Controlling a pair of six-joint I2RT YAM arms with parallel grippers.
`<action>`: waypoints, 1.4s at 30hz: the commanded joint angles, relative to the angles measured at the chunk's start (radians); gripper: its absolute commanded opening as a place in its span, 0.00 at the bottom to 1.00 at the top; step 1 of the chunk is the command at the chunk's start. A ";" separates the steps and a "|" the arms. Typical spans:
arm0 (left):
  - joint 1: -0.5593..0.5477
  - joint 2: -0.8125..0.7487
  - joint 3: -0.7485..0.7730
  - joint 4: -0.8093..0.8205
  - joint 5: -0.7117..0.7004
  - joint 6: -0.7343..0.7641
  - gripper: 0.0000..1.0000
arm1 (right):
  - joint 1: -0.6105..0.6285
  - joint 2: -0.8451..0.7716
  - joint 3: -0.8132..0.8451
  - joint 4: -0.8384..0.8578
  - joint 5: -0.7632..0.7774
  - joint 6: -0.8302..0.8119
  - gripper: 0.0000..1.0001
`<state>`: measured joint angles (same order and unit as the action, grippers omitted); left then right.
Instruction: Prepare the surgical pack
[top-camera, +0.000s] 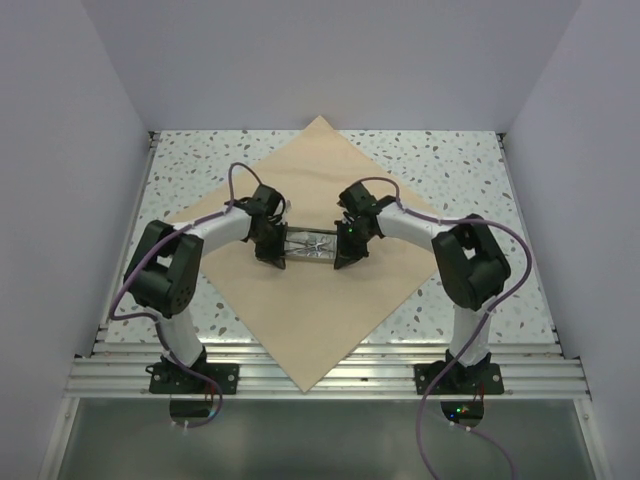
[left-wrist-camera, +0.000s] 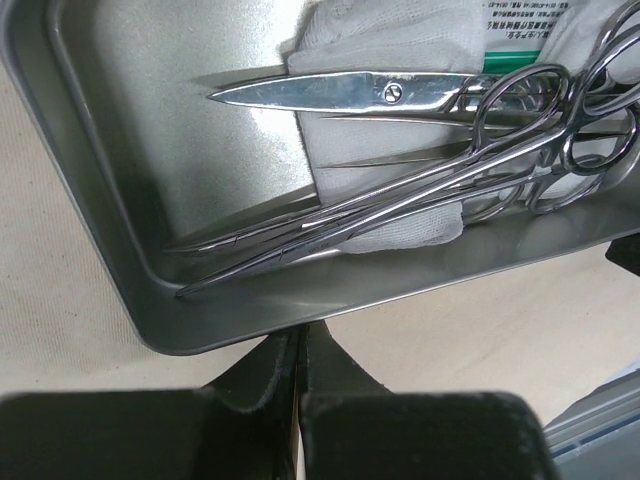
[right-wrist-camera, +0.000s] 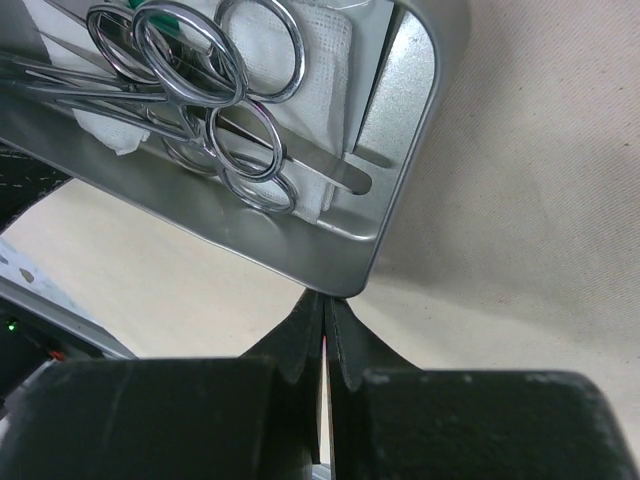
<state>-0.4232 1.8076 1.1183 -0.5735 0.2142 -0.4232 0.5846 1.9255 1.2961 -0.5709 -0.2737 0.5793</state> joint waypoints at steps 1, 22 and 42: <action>0.008 0.006 0.044 -0.003 -0.018 0.031 0.00 | 0.003 -0.013 0.032 -0.006 0.028 -0.019 0.00; 0.221 -0.294 -0.009 -0.154 -0.066 0.132 0.01 | 0.127 -0.569 -0.103 -0.403 0.178 -0.145 0.47; 0.164 -0.008 0.063 -0.008 0.050 0.026 0.00 | 0.124 -0.715 -0.184 -0.420 0.222 -0.058 0.51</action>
<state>-0.2295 1.8072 1.1870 -0.6384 0.2218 -0.3744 0.7120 1.2087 1.1095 -1.0092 -0.0437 0.4999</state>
